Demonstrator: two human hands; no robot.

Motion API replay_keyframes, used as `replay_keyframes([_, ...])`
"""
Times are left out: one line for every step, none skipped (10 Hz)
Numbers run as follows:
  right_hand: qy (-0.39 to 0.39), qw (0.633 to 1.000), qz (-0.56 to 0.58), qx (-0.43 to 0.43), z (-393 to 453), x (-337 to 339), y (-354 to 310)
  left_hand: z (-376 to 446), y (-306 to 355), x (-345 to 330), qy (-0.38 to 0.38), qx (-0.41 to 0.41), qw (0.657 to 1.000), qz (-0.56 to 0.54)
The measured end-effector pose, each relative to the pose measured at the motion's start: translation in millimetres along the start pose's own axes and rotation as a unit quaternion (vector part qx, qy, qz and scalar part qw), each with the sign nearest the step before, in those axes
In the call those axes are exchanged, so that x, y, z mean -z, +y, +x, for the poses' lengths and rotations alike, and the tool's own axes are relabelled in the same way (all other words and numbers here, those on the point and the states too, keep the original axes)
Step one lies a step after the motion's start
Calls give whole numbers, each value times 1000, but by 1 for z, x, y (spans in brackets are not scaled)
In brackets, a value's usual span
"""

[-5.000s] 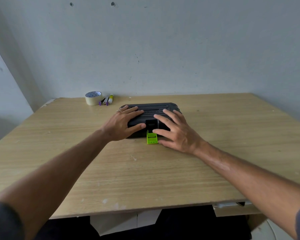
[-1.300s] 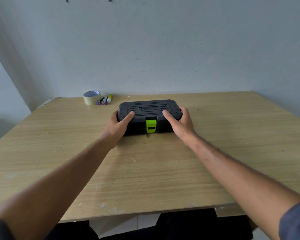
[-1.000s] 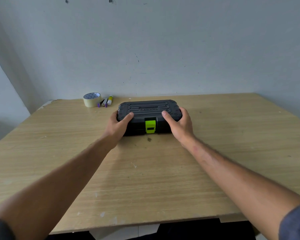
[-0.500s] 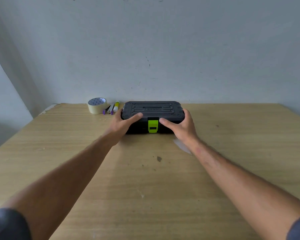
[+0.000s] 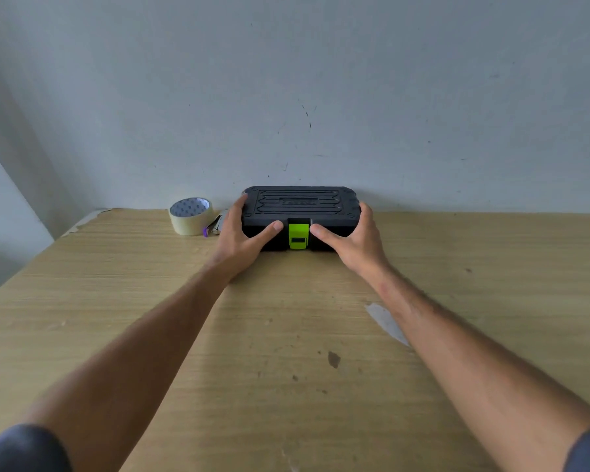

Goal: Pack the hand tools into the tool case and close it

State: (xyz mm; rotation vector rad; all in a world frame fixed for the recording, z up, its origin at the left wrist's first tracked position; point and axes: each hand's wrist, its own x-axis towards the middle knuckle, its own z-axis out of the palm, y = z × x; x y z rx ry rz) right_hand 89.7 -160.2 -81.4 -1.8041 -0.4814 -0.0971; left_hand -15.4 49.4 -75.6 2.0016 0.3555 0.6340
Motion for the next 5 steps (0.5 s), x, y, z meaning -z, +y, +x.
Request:
replay_keyframes([-13,1000,-4,-5,-2,0,-2,-1,0,3,1,-1,1000,11])
replay_keyframes([-18,999,-22,-16,-2,2,-4,-3,4,3,0,0,999,35])
replay_keyframes([-21,996,-77,-40,-1,5,-9,-5,12,4,-9,24,996,90])
replay_keyframes([-24,985,-169,-22,-2,5,-19,-4,22,6,-11,28,984,177])
replay_keyframes([-28,967,-249,38,-1,4,-31,-3,33,14,-27,-9,963,267])
